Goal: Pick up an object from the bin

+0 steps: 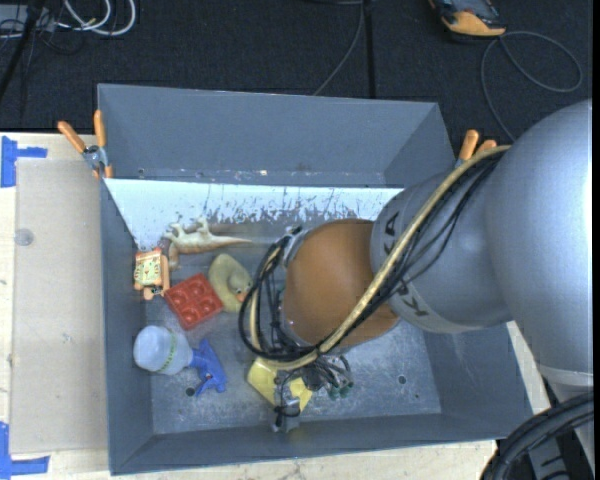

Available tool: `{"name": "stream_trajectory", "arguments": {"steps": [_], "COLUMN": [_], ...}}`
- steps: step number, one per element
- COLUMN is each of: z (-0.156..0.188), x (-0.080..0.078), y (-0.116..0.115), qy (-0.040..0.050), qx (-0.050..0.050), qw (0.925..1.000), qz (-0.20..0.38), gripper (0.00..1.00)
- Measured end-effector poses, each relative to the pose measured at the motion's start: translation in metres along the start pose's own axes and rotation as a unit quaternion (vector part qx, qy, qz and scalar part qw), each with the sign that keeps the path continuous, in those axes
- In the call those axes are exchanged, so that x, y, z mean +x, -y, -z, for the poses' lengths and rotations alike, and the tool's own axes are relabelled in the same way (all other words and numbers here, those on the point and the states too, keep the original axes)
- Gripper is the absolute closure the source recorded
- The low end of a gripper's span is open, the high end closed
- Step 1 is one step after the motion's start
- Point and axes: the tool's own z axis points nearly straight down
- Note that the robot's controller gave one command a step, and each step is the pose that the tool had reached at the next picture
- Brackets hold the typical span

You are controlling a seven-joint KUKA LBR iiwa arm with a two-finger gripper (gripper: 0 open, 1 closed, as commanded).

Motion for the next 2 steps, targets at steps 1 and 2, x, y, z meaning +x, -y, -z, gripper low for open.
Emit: {"name": "stream_trajectory", "arguments": {"steps": [1,2], "z": [0.0162,0.0162], "x": [0.0105,0.0105], "y": [0.0575,0.0575], "qy": [0.0014,0.0013], "qx": [0.001,0.001], "qw": [0.9999,0.9999], "qz": [0.011,0.011], "gripper": [1.00,0.00]}}
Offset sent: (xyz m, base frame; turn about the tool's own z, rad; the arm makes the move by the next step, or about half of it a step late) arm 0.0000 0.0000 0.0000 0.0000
